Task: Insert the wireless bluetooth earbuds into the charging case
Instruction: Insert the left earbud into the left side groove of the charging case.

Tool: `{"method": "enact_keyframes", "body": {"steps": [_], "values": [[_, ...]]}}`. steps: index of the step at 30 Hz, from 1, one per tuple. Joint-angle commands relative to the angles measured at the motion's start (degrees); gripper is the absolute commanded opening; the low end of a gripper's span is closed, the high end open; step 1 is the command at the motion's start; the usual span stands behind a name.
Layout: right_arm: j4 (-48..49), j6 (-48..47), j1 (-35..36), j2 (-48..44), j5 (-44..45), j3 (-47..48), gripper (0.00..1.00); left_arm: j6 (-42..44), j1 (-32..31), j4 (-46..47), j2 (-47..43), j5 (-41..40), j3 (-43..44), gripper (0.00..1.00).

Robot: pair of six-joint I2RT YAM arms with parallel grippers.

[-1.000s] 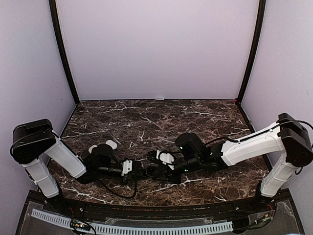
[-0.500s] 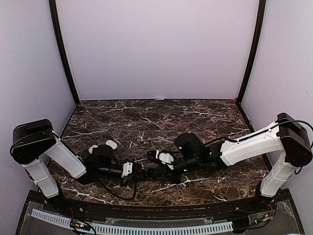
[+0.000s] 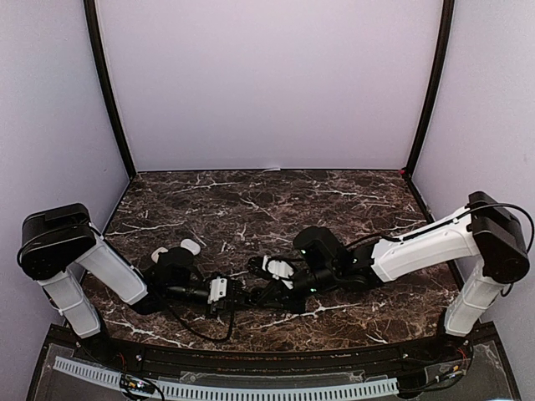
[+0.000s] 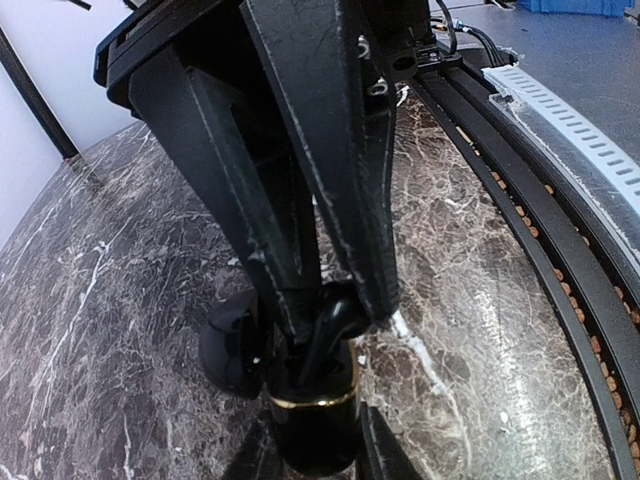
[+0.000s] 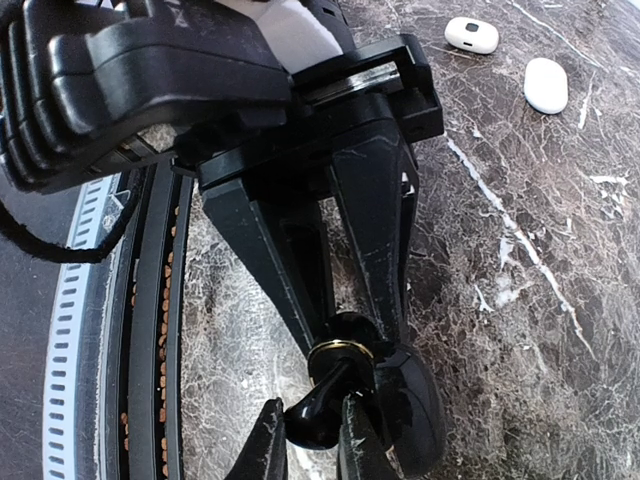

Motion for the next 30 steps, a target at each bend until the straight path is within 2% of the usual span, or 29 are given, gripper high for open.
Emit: {"method": "enact_keyframes", "body": {"steps": [1, 6, 11, 30], "values": [[0.09, 1.19, -0.43, 1.19, 0.73, 2.31, 0.11, 0.28, -0.81, 2.28, -1.25, 1.89, -0.37, 0.00], [-0.31, 2.12, -0.43, 1.09, 1.90, 2.64, 0.13, -0.02, -0.81, 5.15, -1.73, 5.06, -1.41, 0.00], [-0.51, 3.60, -0.43, 0.55, 2.07, 3.19, 0.13, 1.29, -1.05, 3.33, -1.58, 6.30, -0.89, 0.00], [-3.49, 18.80, -0.42, 1.08, 2.06, 5.07, 0.13, 1.14, -2.04, 9.76, -2.69, 1.13, -3.39, 0.00]]}}
